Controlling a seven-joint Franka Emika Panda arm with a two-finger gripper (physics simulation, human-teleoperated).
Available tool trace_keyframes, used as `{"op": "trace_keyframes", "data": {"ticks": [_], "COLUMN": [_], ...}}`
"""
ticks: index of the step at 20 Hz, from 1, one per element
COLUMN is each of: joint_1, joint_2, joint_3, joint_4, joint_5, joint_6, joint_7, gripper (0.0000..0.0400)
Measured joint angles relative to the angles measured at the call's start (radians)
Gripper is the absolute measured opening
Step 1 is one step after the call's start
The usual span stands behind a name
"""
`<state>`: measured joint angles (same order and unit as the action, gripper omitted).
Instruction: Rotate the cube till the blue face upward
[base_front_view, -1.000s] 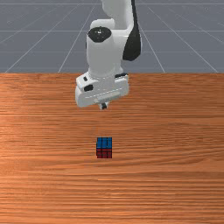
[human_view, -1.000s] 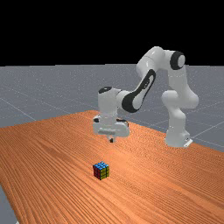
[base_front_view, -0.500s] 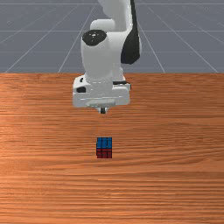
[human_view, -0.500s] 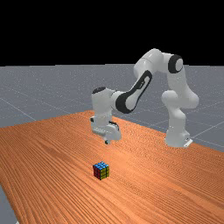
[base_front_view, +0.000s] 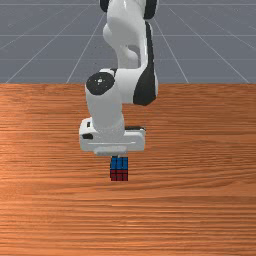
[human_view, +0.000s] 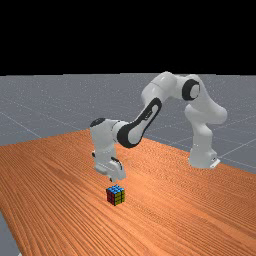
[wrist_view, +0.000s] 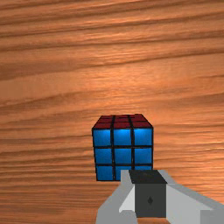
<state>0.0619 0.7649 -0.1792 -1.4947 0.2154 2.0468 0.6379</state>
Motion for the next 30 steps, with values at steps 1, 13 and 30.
{"op": "trace_keyframes", "data": {"ticks": [1, 13, 30], "joint_1": [-0.002, 0.087, 0.178], "joint_2": [0.016, 0.059, 0.007], "joint_3": [0.002, 0.035, 0.023], "joint_4": [0.006, 0.017, -0.055], "joint_5": [0.002, -0.019, -0.082], "joint_6": [0.002, 0.021, 0.048], "joint_7": [0.0, 0.057, 0.105], "gripper": [0.0, 0.0063, 0.0]}}
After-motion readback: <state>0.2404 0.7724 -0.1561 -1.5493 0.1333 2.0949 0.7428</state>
